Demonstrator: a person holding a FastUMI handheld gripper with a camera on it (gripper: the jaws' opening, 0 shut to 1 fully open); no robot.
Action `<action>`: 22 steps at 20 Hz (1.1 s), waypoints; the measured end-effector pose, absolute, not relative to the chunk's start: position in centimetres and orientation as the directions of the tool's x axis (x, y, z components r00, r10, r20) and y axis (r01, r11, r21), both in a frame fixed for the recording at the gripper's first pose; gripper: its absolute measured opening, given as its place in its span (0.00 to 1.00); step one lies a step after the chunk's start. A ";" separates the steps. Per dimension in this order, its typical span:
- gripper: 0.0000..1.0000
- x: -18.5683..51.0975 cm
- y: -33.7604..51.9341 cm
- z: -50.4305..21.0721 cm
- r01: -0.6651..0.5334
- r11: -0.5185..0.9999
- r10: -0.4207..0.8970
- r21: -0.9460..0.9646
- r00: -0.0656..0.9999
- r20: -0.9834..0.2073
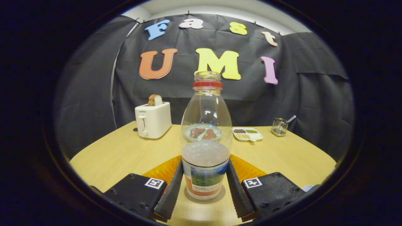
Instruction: Take the bottle from table, then pour the juice into the cup, finally place the bottle on the coaster
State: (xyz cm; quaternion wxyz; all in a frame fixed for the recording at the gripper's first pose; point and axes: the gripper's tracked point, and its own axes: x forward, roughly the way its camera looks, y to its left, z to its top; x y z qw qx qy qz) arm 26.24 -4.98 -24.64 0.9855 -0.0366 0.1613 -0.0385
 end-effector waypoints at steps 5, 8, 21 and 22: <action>0.77 26.8 -5.3 -26.4 0.072 0.992 -0.104 -0.106 0.935 -0.340; 0.79 27.1 -5.0 -27.2 0.062 0.994 -0.091 -0.092 0.930 -0.357; 1.00 26.3 -4.9 -25.2 0.052 0.995 -0.076 -0.083 0.940 -0.332; 1.00 26.0 -4.8 -24.7 0.050 0.996 -0.073 -0.079 0.943 -0.325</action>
